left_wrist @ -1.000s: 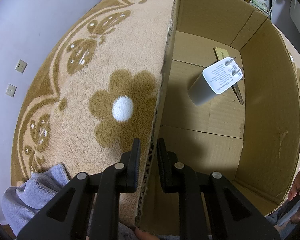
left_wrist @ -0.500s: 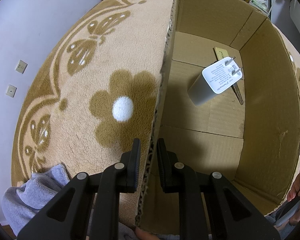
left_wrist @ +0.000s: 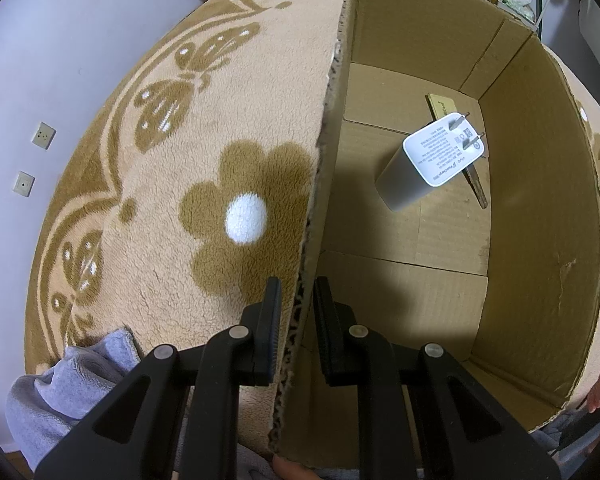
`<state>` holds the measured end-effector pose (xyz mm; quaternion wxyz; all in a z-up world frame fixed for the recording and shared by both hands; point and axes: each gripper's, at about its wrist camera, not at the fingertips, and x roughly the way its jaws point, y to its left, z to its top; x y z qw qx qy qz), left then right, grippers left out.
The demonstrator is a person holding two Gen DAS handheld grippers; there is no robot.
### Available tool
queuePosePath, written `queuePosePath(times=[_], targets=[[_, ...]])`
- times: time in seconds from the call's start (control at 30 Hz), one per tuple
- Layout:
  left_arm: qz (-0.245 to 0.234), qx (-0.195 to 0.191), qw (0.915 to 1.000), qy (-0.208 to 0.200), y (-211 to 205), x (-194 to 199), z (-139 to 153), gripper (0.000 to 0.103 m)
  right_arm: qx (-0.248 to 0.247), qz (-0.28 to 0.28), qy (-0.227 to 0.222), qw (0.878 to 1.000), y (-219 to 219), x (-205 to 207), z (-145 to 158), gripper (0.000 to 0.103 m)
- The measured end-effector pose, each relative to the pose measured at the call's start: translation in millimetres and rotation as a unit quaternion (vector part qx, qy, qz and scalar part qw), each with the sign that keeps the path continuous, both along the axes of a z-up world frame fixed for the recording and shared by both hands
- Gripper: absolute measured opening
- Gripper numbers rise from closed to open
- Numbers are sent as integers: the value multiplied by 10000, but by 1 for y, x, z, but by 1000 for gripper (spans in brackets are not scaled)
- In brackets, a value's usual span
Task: Organize rigid objects
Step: 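Carry the square charger into the box and open the right gripper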
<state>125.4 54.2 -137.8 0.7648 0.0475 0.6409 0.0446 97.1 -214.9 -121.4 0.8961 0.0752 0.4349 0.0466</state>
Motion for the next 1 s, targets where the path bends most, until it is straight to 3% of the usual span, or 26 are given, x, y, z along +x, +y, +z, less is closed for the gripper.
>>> queuePosePath(times=[0.5, 1.0], targets=[[-10, 17, 10000, -10, 1, 0, 0, 16, 117, 646, -500, 9966, 48, 24, 46, 48], [-9, 5, 10000, -15, 1, 0, 0, 16, 55, 1017, -433, 9939, 86, 35, 38, 48]])
